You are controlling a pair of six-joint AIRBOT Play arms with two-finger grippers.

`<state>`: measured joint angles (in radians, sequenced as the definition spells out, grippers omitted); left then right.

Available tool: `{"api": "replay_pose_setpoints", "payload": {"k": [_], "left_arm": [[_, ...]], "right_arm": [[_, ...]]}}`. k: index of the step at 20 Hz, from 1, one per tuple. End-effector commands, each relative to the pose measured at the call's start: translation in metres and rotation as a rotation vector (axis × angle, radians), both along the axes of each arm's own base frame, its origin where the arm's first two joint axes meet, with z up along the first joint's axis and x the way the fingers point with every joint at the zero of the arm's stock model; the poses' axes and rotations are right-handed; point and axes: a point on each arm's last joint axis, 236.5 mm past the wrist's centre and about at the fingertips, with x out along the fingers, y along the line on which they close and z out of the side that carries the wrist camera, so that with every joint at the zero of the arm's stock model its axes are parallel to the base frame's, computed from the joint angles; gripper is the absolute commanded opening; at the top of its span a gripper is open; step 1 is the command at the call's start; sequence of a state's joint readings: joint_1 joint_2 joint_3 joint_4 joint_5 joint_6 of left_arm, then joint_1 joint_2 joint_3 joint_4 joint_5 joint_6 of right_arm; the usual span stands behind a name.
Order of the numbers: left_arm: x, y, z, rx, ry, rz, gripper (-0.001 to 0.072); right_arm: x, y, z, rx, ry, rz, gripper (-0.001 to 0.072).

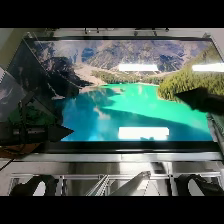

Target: Fold the shirts.

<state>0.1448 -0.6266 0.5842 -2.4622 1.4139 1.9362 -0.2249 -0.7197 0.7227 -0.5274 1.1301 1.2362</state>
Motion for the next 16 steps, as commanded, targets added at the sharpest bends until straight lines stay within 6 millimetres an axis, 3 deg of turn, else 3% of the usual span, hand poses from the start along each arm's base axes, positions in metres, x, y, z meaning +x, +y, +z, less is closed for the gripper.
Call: {"api": "replay_pose_setpoints", "payload": {"k": [1,4,16], "left_arm": [[0.004,0.001,0.001,0.006,-0.024,0.006,0.0017],[0.003,0.001,0.001,0.006,-0.023,0.004,0.0017],[0.005,0.002,0.001,0.007,-0.028,0.012,0.0015]], "right_arm": [[-0.034,0.05,-0.017,-0.006,-0.114,0.047,0.0016],[-0.035,0.048,-0.03,-0.005,-0.119,0.005,0.0017],[-0.035,0.051,-0.028,0.035,-0.1,0.002,0.0018]]}}
